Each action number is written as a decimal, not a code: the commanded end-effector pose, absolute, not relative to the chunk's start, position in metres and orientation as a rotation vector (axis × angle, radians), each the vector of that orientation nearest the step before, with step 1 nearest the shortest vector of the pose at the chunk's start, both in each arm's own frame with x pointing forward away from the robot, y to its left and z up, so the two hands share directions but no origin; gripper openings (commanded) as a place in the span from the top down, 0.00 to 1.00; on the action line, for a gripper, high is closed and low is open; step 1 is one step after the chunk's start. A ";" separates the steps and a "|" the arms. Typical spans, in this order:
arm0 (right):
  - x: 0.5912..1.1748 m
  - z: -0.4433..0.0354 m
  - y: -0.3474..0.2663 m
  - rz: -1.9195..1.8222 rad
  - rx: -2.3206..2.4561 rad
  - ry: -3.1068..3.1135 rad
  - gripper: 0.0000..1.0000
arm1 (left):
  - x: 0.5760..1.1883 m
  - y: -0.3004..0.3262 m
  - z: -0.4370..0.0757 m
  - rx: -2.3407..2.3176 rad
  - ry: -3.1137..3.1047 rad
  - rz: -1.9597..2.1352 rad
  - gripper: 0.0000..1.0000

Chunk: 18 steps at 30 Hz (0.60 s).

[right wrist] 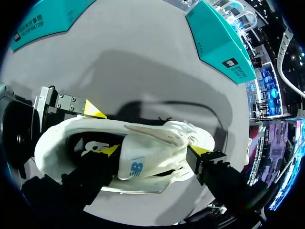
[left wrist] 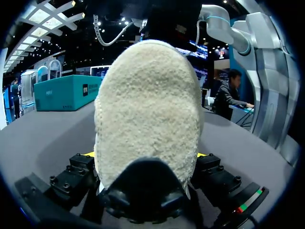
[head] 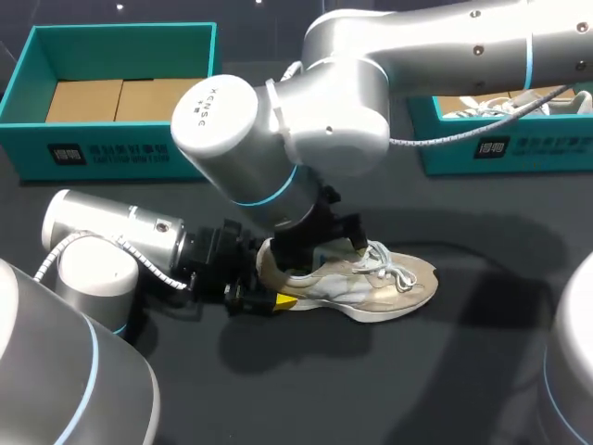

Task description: Take the shoe out of the shoebox, open the shoe tongue, remove and reinsert the insole, then place the shoe into the shoebox

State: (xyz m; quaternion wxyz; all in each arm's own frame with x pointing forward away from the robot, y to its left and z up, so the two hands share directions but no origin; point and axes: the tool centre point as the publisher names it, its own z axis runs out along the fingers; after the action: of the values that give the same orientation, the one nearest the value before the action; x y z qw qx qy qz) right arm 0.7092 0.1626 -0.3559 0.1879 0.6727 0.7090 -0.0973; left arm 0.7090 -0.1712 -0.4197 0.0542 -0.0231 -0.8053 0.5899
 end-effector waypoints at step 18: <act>0.698 -0.336 0.150 -0.200 2.245 1.611 0.82 | 0.709 -0.170 -0.423 -0.069 -2.446 1.794 1.00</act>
State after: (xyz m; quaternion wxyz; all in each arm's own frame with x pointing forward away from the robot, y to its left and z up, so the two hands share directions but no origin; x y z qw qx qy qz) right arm 0.7009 0.1500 -0.3346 0.1731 0.6889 0.6965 -0.1015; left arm 0.7090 -0.1713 -0.4197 0.0542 -0.0231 -0.8053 0.5899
